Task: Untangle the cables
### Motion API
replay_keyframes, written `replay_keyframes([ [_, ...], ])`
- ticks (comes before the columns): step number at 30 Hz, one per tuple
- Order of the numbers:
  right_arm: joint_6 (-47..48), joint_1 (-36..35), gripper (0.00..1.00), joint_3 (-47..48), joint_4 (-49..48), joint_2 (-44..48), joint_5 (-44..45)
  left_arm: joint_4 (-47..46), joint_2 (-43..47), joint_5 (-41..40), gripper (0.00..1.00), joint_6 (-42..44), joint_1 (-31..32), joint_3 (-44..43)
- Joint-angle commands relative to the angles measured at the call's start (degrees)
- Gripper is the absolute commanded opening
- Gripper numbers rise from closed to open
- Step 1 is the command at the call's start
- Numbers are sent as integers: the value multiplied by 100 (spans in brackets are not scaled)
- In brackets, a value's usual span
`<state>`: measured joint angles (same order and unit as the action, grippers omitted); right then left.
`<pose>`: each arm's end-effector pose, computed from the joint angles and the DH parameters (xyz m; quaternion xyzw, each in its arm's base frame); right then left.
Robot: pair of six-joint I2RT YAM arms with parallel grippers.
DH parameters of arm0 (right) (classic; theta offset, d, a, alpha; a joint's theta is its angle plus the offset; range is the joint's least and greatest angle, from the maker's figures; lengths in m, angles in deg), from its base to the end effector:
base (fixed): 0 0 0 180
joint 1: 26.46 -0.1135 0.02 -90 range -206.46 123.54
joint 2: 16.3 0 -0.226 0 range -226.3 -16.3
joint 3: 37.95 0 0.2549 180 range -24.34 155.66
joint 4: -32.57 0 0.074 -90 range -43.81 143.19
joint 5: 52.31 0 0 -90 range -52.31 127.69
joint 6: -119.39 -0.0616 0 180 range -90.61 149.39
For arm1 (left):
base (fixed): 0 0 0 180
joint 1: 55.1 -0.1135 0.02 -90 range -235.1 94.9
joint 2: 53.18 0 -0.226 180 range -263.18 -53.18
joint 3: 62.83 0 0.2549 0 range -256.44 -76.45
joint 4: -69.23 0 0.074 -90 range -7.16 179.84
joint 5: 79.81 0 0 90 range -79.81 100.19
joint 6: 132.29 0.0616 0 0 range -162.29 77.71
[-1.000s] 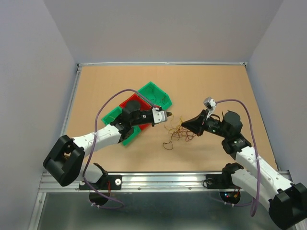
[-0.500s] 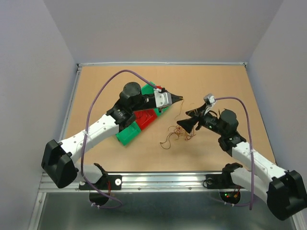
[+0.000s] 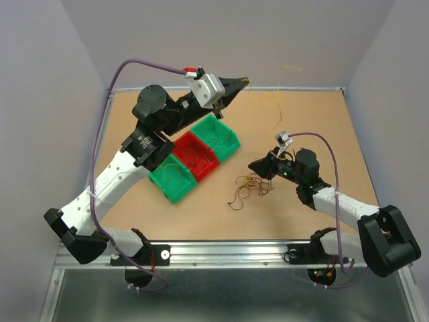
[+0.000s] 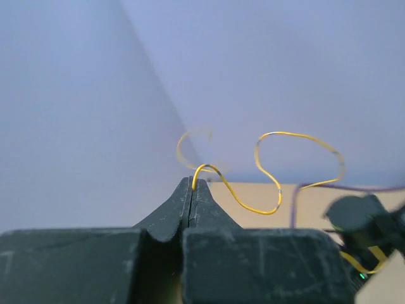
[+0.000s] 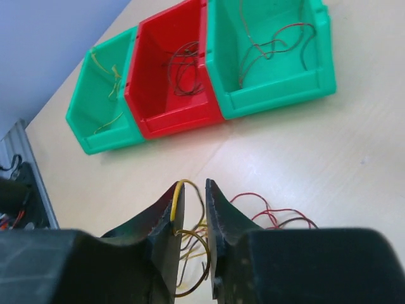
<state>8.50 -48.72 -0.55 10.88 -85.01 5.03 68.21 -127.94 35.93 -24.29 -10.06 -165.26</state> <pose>0.2464 0.1368 0.1706 -0.1902 0.7309 0.4275 0.4969 0.1930 -0.2311 0.5121 0.4232 0.3235 -0.3065 0.7889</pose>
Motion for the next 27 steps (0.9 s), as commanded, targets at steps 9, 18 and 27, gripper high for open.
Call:
replay_keyframes([
  [9,-91,-42,31,302,2072,1533,3125,602,777,-2882,0,90,-801,10],
  [18,-74,-42,88,117,2195,2212,3240,637,2052,-2021,0,493,-1831,2452],
  [27,-82,-41,90,170,2195,2133,3231,1454,2983,-1475,0,1275,-2165,3861],
])
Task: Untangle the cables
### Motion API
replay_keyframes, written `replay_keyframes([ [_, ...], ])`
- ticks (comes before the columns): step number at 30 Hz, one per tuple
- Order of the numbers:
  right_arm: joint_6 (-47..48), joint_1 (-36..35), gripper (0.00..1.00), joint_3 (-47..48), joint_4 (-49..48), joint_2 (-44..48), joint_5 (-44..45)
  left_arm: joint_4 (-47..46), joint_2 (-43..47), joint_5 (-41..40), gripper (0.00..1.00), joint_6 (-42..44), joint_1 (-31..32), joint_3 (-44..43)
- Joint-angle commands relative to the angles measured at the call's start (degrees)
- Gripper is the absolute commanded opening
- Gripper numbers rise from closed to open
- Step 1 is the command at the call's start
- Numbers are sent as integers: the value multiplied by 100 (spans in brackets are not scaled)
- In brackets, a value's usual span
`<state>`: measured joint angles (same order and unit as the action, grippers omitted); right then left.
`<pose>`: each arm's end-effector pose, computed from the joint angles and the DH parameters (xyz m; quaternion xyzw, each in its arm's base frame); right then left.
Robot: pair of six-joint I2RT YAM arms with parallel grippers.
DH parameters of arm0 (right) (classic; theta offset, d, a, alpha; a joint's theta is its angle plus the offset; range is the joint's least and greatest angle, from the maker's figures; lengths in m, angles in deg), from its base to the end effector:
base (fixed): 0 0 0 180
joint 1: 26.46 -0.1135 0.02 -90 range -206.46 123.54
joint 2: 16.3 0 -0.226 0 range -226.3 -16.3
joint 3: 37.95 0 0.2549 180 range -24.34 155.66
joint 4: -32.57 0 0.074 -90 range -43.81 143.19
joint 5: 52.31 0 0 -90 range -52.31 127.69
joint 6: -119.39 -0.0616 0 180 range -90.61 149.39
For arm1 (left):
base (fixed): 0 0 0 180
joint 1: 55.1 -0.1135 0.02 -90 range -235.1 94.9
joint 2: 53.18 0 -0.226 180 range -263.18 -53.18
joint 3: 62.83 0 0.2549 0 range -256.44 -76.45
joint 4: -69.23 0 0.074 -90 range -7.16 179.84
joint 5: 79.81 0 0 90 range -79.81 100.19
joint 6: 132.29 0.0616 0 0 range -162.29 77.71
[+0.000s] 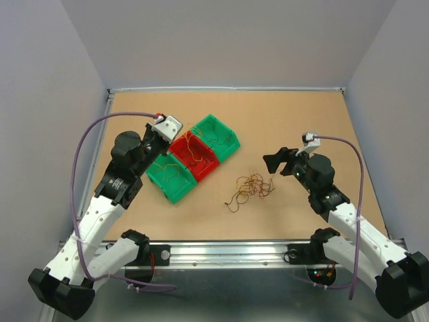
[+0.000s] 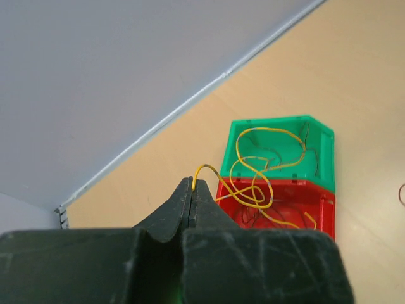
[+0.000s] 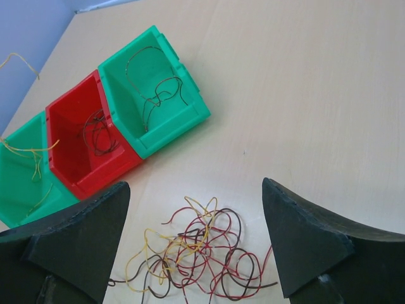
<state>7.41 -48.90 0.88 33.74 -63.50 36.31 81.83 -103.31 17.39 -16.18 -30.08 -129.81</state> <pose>0.2327 0.0977 0.2197 -0.0108 0.7634 0.2526 0.5944 0.2267 -0.1143 0.3709 0.3345 0.5927 -0.0358 0.7318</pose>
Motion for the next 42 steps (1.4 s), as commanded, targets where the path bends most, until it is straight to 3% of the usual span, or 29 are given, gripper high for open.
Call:
replay_keyframes([
  [1,27,-24,90,19,-91,-9,104,93,626,413,0,509,-190,414],
  [10,44,-24,91,28,-91,-26,-2,944,1532,634,0,755,-252,906],
  [19,88,-24,91,36,-82,-52,-72,2008,1980,-104,0,992,-252,1038],
  [25,97,-24,91,45,-82,-70,-134,2158,2042,-632,0,1387,-252,1214],
  [37,115,-24,91,36,-74,-26,-195,1562,514,-518,0,1942,-366,1733],
  [42,115,-24,91,45,-74,-44,-222,1034,-452,-956,0,2372,-383,1987],
])
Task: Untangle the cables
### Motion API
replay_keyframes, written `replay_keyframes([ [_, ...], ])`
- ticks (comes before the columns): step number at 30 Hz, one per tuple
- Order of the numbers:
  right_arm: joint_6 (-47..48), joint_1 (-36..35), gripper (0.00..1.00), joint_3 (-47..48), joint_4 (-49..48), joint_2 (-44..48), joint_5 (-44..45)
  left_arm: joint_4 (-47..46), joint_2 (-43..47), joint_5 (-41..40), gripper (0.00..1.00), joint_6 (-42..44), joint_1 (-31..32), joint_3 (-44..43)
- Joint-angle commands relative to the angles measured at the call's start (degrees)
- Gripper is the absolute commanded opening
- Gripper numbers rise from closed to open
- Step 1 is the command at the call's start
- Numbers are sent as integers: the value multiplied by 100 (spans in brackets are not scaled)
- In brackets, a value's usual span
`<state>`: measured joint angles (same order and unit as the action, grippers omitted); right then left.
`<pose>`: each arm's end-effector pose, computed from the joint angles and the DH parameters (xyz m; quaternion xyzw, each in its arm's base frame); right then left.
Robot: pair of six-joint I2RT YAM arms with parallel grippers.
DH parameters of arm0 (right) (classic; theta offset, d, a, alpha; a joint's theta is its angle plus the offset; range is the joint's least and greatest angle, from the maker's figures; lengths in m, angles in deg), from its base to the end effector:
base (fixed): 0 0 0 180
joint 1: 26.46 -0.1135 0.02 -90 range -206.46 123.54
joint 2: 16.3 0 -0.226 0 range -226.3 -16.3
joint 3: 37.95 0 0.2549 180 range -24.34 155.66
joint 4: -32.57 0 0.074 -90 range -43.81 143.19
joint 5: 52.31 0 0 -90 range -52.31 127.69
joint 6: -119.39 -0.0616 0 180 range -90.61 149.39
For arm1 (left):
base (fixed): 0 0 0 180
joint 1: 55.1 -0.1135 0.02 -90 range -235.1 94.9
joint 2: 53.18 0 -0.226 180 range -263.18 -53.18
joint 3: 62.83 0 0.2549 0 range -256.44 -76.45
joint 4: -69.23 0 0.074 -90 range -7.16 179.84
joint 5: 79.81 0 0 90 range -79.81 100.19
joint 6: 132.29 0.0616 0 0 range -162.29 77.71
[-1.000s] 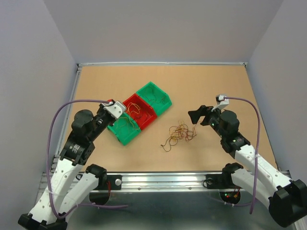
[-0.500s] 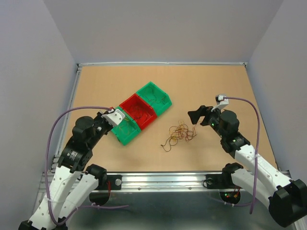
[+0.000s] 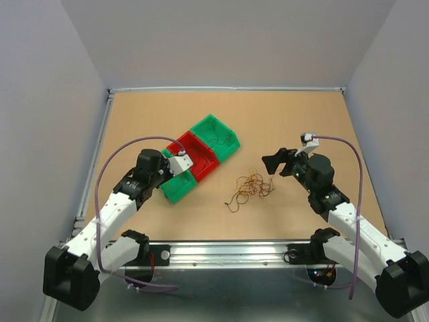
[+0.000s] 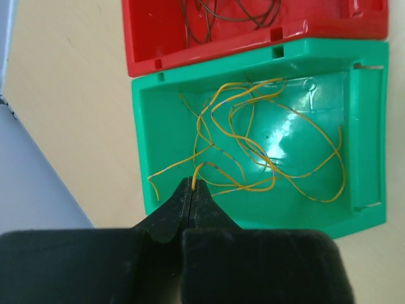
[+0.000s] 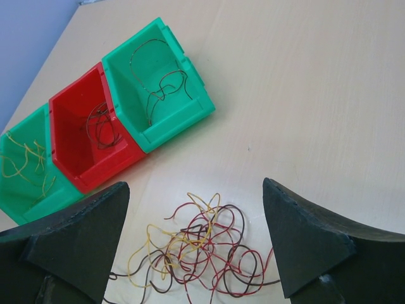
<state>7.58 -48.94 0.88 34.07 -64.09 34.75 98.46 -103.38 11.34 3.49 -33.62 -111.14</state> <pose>0.2328 0.0997 0.2166 -0.0209 0.7683 0.2593 0.5849 0.2286 -0.0913 0.2086 0.4864 0.7223 0.0949 0.4823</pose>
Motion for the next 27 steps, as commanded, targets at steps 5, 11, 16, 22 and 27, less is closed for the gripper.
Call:
replay_keyframes([
  [5,97,-20,91,45,-106,-2,-84,-806,-1834,-405,0,695,-152,-256],
  [11,115,-28,91,63,-98,-37,-128,-1139,-3715,-396,0,468,-205,-977],
  [16,132,-20,91,159,25,-178,-339,-1333,-4236,42,3,90,-214,-1294],
  [22,115,-20,91,282,52,-555,-304,-1534,-4174,579,19,-962,-205,-1566],
  [27,88,-20,90,326,52,-688,-312,-1913,-4209,624,36,-1580,-205,-1821],
])
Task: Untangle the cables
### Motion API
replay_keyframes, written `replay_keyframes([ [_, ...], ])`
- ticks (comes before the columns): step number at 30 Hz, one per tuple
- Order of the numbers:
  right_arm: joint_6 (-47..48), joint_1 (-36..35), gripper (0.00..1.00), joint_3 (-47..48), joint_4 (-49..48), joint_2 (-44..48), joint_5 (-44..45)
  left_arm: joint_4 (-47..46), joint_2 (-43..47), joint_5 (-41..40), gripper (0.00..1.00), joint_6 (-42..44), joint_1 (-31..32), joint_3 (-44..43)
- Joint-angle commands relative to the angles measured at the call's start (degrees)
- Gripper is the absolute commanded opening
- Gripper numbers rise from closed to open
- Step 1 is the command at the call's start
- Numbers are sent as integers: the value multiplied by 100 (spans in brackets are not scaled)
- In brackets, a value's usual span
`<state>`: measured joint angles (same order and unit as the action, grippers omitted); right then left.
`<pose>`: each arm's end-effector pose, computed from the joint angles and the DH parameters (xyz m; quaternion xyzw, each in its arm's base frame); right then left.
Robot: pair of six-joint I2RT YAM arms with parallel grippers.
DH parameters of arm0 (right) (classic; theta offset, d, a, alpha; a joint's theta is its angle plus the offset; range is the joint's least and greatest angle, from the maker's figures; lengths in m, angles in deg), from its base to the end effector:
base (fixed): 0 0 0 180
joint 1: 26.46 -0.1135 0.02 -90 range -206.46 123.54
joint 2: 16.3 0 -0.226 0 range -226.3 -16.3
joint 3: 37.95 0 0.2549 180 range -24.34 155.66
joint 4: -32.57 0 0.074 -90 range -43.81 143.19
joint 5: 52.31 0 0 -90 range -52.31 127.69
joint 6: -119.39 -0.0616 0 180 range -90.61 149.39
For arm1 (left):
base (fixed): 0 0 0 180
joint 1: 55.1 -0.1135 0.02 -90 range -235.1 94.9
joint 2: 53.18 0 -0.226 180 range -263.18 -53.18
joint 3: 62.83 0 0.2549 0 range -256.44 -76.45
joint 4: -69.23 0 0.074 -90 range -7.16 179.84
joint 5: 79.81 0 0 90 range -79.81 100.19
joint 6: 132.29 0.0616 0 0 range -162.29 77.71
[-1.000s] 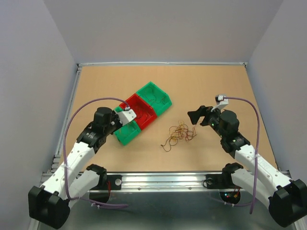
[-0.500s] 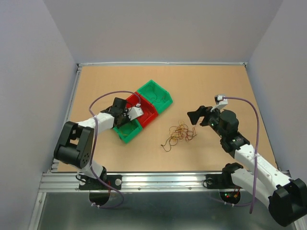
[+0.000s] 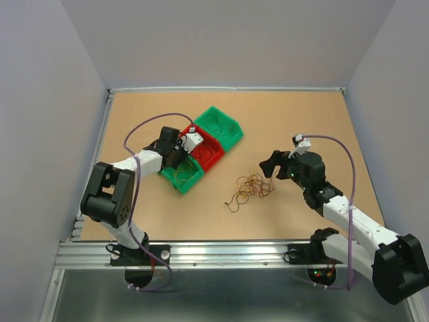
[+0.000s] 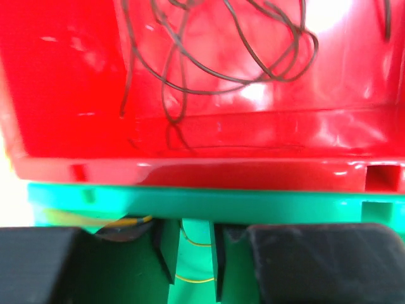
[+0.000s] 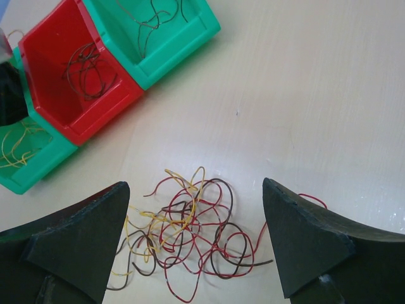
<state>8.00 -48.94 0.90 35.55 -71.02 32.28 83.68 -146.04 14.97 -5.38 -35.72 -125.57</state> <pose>0.2405 0.1058 0.1846 -0.0352 0.8122 0.2527 0.5247 0.3268 -0.1204 0.1163 0.4489 0.8051 0.0208 0.3872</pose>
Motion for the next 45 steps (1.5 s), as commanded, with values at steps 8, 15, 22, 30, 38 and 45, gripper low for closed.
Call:
replay_keyframes([
  [8,56,-28,90,272,0,137,-118,99,873,77,49,-589,5,-440],
  [15,56,-28,90,271,26,146,-153,662,1876,-249,61,-325,5,-308],
  [22,64,-28,83,421,280,-82,-390,1339,2342,-171,66,-149,22,-545],
  [30,-285,-28,80,491,457,162,161,814,1686,-89,75,-665,2076,-730],
  [38,-858,-28,83,44,562,1612,2517,101,-178,462,91,-606,2747,-2056],
  [45,-885,-28,84,-177,957,2720,2809,100,-918,989,91,-676,2887,-2672],
])
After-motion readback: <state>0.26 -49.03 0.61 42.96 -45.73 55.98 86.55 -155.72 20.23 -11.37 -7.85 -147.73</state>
